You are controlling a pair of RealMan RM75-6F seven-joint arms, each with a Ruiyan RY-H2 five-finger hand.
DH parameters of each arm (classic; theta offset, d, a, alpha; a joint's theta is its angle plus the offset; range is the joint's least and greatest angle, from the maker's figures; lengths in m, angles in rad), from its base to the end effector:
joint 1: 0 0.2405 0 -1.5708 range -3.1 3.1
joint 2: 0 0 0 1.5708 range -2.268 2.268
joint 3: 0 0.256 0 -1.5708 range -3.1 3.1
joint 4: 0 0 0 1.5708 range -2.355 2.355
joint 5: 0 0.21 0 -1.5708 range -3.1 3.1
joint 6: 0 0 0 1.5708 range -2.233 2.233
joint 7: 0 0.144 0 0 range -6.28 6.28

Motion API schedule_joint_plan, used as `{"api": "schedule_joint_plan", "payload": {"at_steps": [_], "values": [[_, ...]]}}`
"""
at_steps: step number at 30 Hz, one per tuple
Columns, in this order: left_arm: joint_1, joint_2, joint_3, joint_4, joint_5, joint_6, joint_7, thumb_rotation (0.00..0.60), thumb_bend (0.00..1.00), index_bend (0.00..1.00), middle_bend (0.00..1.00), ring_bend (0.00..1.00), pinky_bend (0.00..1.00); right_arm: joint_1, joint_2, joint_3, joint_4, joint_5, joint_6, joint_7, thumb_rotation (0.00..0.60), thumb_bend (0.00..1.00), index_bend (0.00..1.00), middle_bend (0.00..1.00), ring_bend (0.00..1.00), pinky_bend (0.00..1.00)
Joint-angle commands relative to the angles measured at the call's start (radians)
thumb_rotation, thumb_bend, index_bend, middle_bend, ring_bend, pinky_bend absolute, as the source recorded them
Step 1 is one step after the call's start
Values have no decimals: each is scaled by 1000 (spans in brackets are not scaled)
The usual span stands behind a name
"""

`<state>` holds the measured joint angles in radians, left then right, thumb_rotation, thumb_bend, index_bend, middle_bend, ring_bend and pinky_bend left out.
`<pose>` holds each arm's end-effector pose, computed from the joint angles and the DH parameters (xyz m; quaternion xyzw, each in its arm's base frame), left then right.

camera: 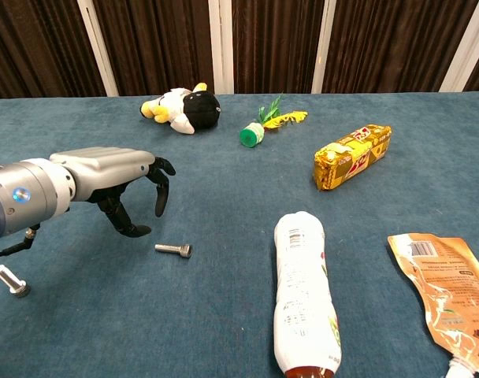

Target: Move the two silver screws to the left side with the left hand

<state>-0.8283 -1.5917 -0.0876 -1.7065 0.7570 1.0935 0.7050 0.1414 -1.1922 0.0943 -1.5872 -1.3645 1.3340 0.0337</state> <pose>-0.1232 0.3007 -0.0433 -0.7701 -0.3956 -0.2781 0.4161 -0.3200 -0.2066 0.1303 0.5660 -0.4604 0.3780 0.5699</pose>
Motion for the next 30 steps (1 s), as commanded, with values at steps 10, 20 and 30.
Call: {"api": "schedule_joint_plan", "payload": {"at_steps": [10,20,30], "values": [[-3,-10,11,0,-6,-1,21,600,432,507,66,0,0,-1,2,2,0,1,2,7,600,113,161,68,18,0],[10,-43,25,29,17,15,22,600,430,507,64,0,0,-1,3,4,2,1,3,15,600,113,161,68,18,0],[16,-56,26,40,39,10,12,600,432,519,71,0,0,-2,3,4,3,0,4,18,600,112,161,68,18,0]]}}
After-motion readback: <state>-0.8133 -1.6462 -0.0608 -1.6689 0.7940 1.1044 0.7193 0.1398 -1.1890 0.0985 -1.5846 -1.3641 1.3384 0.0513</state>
